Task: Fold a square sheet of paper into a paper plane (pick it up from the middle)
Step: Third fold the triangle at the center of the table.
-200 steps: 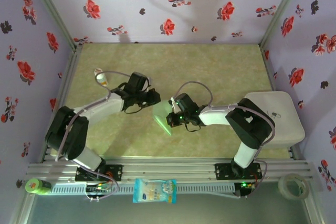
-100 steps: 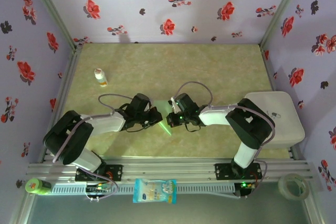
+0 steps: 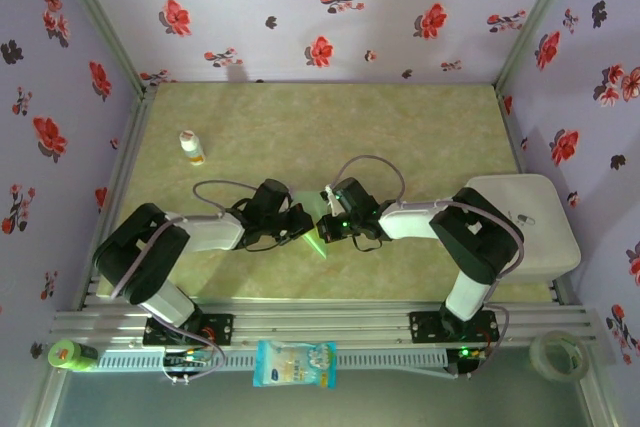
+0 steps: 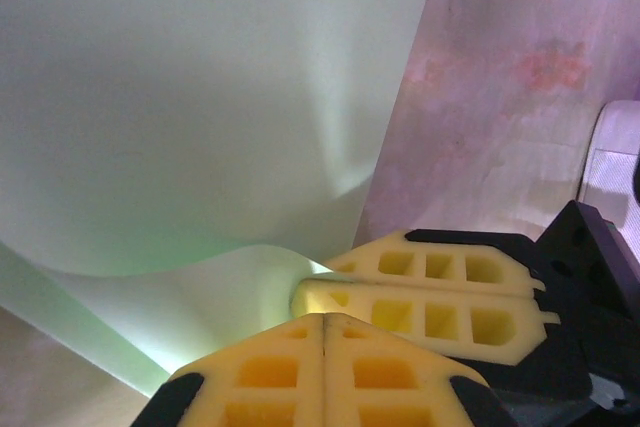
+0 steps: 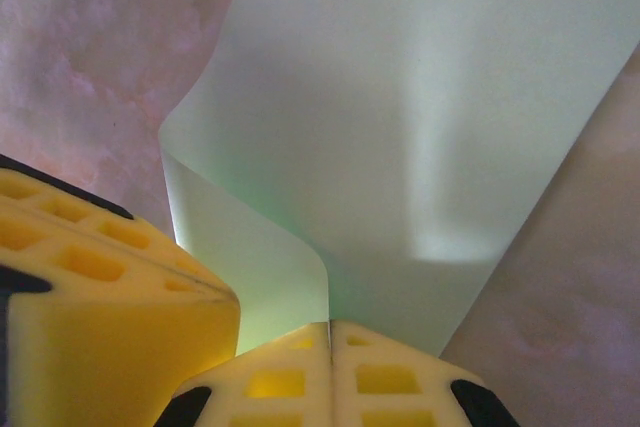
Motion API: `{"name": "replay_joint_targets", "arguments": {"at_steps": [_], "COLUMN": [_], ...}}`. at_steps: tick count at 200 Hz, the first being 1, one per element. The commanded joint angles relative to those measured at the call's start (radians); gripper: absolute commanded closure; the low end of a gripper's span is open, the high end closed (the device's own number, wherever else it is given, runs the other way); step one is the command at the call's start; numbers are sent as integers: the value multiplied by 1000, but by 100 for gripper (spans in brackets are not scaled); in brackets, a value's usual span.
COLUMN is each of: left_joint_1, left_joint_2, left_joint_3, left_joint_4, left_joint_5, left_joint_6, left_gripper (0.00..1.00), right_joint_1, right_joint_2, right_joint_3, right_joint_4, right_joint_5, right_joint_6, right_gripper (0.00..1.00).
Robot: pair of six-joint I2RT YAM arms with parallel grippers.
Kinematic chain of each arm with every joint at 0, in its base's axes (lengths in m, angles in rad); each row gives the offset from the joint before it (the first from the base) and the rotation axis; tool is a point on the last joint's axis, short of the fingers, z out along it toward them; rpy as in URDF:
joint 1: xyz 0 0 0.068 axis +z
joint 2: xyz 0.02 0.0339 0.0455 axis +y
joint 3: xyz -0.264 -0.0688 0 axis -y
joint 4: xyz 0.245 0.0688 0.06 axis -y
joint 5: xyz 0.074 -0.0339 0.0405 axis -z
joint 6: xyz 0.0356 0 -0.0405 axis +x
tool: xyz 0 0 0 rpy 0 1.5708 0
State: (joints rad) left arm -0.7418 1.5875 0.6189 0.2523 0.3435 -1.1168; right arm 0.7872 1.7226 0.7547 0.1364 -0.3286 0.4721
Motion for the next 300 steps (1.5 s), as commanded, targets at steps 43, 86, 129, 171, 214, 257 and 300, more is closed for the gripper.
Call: {"name": "replay_joint_targets", "arguments": {"at_steps": [43, 86, 129, 171, 214, 257, 300], "left_joint_1": [-7, -8, -7, -7, -7, -8, -8], "left_joint_2": [67, 86, 90, 87, 82, 78, 80], "left_joint_3": [-46, -57, -53, -57, -62, -56, -53], "left_joint_4": [18, 23, 21, 27, 33, 17, 13], "left_joint_5": [-29, -41, -41, -44, -47, -46, -43], "left_joint_6": [35, 36, 40, 35, 31, 39, 43], "left_gripper": [100, 100, 100, 100, 100, 100, 100], "right_joint_1": [-6, -5, -18, -57, -25, 61, 85], "right_joint_2": [12, 8, -85, -233, -245, -152, -84], "right_joint_3": [-28, -19, 26, -5, -69, -21, 7], "right_joint_4": [-34, -34, -93, -177, -23, -79, -89], "right_joint_5": [44, 29, 54, 82, -160, -128, -109], "right_joint_6": [-13, -9, 45, 146, 317, 334, 347], "right_gripper": [100, 99, 68, 57, 89, 100, 100]}}
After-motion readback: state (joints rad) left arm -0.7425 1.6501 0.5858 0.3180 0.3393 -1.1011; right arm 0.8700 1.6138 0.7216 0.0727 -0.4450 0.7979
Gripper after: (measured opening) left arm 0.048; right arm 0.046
